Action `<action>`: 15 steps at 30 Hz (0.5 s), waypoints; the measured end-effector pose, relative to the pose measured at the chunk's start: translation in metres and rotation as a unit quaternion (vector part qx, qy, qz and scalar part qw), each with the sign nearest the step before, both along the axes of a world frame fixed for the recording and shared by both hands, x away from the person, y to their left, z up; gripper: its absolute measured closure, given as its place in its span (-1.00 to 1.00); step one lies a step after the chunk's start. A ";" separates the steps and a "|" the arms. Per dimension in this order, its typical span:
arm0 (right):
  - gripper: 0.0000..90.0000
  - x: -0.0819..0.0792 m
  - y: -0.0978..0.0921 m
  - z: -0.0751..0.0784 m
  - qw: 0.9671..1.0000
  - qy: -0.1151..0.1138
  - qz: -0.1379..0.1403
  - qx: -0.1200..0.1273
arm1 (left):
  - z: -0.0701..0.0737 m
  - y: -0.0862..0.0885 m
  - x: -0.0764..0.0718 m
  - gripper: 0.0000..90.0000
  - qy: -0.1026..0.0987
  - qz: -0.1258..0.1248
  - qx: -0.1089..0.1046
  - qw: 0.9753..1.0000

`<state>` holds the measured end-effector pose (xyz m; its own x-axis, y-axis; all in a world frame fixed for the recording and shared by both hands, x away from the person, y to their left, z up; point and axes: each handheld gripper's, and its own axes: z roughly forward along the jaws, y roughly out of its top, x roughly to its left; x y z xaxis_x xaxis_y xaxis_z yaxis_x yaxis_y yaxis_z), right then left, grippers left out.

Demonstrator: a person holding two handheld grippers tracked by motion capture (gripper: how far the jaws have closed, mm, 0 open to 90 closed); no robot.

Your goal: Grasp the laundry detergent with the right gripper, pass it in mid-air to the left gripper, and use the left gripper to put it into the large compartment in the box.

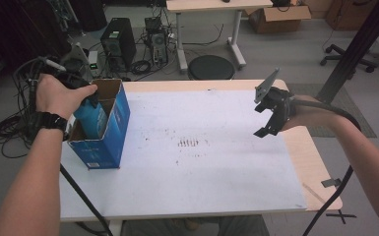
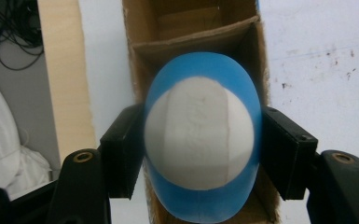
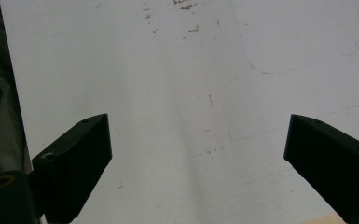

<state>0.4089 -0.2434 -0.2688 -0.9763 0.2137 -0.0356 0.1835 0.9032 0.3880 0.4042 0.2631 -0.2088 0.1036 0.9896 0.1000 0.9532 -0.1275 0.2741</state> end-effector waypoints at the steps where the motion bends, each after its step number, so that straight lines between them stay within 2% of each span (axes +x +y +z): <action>1: -0.84 0.000 0.000 0.000 1.000 0.000 0.000 0.000 | -0.004 0.001 0.001 -0.15 0.002 0.002 -0.002 1.000; 12: -0.84 0.001 0.000 -0.002 1.000 0.003 -0.001 0.002 | -0.036 0.004 0.003 -0.15 0.022 0.010 -0.003 1.000; 15: -0.84 0.001 0.001 -0.002 1.000 0.002 -0.001 0.002 | -0.039 0.005 0.003 -0.15 0.025 0.012 -0.002 1.000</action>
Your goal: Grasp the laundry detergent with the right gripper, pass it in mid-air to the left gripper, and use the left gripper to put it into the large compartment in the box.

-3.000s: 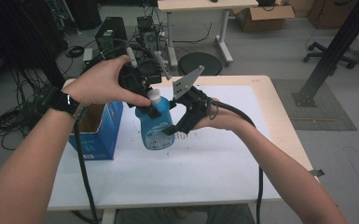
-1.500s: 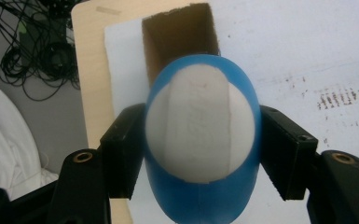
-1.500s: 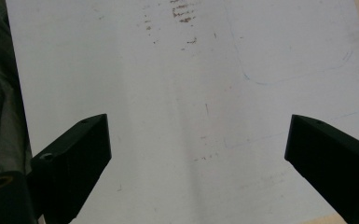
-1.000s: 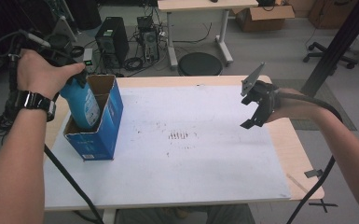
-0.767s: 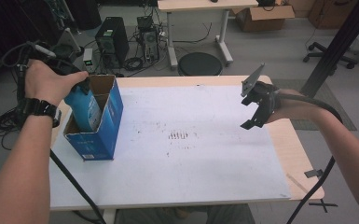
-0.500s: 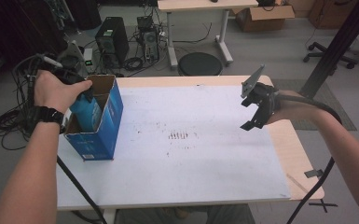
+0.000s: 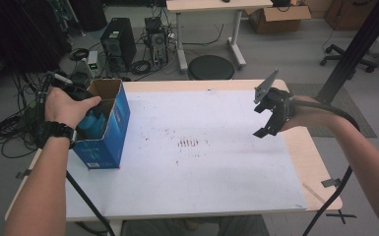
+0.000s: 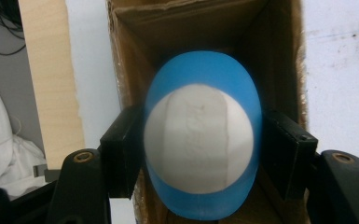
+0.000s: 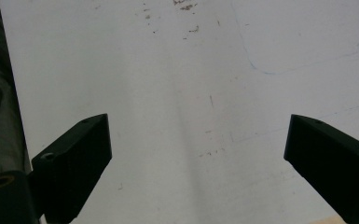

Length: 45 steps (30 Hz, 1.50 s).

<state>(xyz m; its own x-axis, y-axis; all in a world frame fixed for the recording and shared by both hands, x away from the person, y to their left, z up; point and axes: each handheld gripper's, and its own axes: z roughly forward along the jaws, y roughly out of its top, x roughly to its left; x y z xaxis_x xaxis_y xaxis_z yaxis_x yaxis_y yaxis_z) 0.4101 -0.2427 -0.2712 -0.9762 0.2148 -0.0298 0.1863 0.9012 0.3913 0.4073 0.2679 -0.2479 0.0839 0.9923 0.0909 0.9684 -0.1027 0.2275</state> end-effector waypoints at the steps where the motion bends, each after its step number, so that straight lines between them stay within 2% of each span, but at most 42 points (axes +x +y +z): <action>1: -0.84 0.000 0.000 0.000 1.000 0.001 0.000 0.000 | -0.001 0.000 0.000 -0.15 0.002 0.000 0.001 1.000; 19: -0.84 -0.001 0.000 -0.003 1.000 0.004 -0.001 0.001 | -0.017 -0.001 0.001 -0.15 0.013 0.004 0.006 1.000; 37: -0.84 -0.004 -0.003 -0.004 1.000 0.007 -0.003 -0.002 | -0.018 -0.006 0.004 -0.17 0.022 -0.001 0.004 1.000; 44: -0.84 -0.005 -0.004 -0.003 1.000 0.007 -0.002 -0.002 | -0.014 -0.007 0.004 -0.29 0.022 -0.005 0.000 1.000; 45: -0.84 -0.005 -0.004 -0.003 1.000 0.007 -0.002 -0.001 | -0.011 -0.008 0.003 -0.30 0.018 -0.006 0.000 1.000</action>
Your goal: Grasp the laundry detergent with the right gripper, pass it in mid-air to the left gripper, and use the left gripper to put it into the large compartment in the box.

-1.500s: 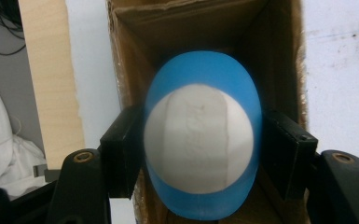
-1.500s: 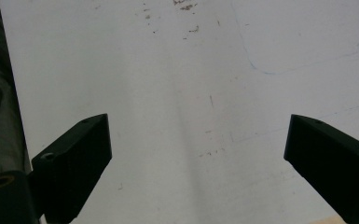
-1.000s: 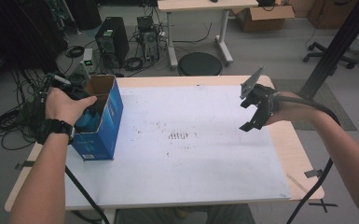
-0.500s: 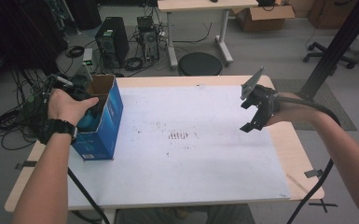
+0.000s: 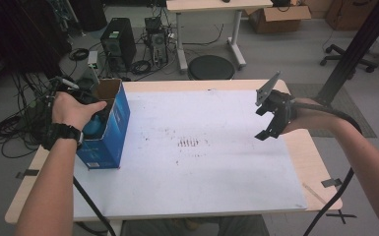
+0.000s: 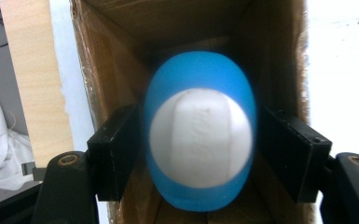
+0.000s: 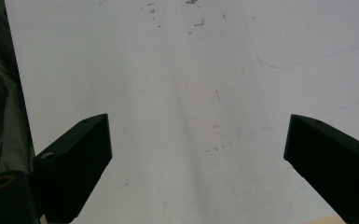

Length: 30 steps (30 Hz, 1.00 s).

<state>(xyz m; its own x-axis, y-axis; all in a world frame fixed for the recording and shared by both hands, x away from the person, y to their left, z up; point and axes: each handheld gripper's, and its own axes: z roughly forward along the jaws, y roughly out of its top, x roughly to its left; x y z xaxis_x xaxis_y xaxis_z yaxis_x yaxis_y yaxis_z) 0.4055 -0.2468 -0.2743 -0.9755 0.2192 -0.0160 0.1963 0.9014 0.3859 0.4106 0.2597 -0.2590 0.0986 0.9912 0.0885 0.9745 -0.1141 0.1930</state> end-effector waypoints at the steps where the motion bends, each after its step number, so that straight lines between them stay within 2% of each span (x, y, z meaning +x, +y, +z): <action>1: -0.84 -0.001 0.000 0.000 1.000 0.000 0.001 -0.002 | 0.001 0.000 0.000 -0.32 0.001 -0.001 0.002 1.000; 6: -0.84 -0.001 0.000 0.002 1.000 0.001 0.000 -0.002 | 0.013 -0.002 -0.002 -0.42 -0.002 -0.008 -0.001 1.000; 10: -0.84 -0.002 -0.001 0.004 1.000 0.001 -0.001 -0.001 | 0.031 -0.008 -0.003 -0.48 -0.014 -0.020 0.002 1.000; 14: -0.84 -0.002 0.000 0.007 1.000 -0.001 -0.003 0.002 | 0.049 -0.021 -0.008 -0.56 -0.029 -0.046 0.006 0.999; 16: -0.84 -0.002 0.002 0.007 1.000 -0.001 -0.003 0.003 | 0.057 -0.030 -0.011 -0.59 -0.038 -0.061 0.002 0.997; 17: -0.84 -0.001 0.003 0.008 1.000 -0.002 -0.002 0.006 | 0.062 -0.041 -0.014 -0.62 -0.043 -0.076 0.002 0.996; 20: -0.85 -0.001 0.005 0.008 1.000 -0.001 -0.002 0.006 | 0.066 -0.051 -0.016 -0.69 -0.050 -0.088 0.002 0.995; 21: -0.85 -0.001 0.006 0.008 1.000 -0.001 0.000 0.004 | 0.068 -0.058 -0.017 -0.71 -0.054 -0.101 0.001 0.993; 24: -0.85 -0.001 0.010 0.008 1.000 0.000 0.002 0.005 | 0.069 -0.070 -0.019 -0.74 -0.055 -0.120 -0.005 0.991; 30: -0.88 -0.001 0.014 0.008 1.000 0.002 0.007 0.007 | 0.062 -0.097 -0.022 -0.82 -0.052 -0.163 -0.023 0.985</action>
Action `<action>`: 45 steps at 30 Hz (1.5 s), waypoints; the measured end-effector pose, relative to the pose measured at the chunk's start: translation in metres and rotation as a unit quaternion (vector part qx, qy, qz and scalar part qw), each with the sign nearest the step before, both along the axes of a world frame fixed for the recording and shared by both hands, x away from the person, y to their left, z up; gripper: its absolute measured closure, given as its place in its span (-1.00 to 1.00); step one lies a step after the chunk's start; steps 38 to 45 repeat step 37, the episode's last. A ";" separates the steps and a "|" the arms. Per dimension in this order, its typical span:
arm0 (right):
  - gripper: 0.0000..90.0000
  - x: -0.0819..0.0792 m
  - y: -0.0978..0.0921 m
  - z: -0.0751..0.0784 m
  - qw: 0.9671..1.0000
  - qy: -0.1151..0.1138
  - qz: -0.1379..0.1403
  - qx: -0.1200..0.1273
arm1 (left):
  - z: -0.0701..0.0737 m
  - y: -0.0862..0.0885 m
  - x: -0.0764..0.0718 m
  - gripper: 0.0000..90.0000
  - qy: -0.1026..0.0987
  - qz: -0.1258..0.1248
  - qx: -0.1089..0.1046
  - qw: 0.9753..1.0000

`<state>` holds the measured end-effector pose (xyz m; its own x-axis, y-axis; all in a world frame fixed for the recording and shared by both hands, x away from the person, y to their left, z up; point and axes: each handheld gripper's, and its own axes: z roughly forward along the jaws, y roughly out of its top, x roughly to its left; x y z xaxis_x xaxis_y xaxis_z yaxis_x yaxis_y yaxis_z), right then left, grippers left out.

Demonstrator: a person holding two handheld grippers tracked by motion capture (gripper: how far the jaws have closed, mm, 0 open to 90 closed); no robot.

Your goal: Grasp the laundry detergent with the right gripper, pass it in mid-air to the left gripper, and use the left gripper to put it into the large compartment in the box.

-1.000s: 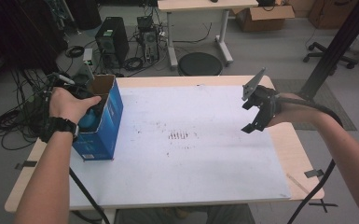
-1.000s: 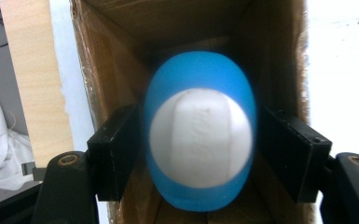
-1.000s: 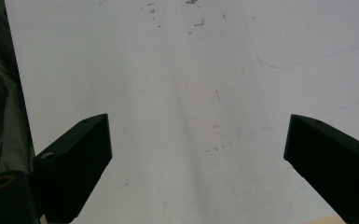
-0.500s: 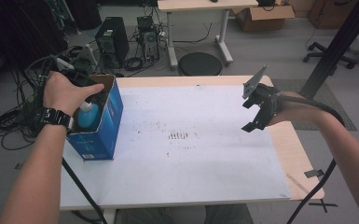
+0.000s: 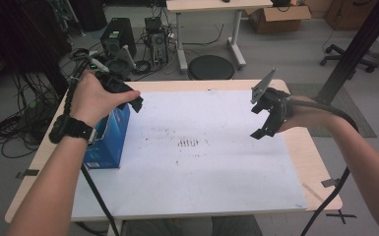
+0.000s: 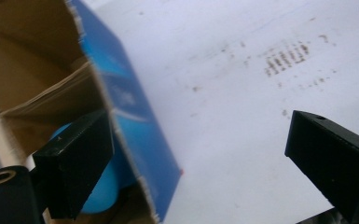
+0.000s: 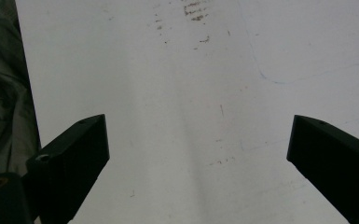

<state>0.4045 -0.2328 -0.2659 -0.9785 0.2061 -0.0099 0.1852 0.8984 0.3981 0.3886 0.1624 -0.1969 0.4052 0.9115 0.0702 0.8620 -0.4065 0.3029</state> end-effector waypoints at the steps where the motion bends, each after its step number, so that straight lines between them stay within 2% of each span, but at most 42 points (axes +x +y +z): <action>1: -0.88 0.000 0.001 0.000 1.000 0.000 0.000 0.001 | -0.002 -0.005 0.000 -0.83 0.000 -0.006 -0.006 1.000; 8: -0.92 0.000 0.006 -0.001 1.000 0.005 0.005 0.004 | -0.022 -0.034 -0.001 -0.89 0.014 -0.042 -0.012 0.999; 11: -0.92 0.001 0.008 -0.002 1.000 0.006 0.004 0.005 | -0.035 -0.047 -0.001 -0.89 0.027 -0.063 -0.016 0.998; 15: -0.92 0.002 0.009 -0.003 1.000 0.008 0.005 0.006 | -0.048 -0.058 -0.001 -0.89 0.037 -0.074 -0.014 0.996; 19: -0.92 0.003 0.008 -0.004 1.000 0.008 0.005 0.005 | -0.053 -0.062 0.000 -0.89 0.041 -0.079 -0.013 0.996; 45: -0.92 0.000 0.010 -0.005 1.000 0.010 0.007 0.003 | -0.054 -0.065 -0.004 -0.90 0.043 -0.088 -0.015 0.995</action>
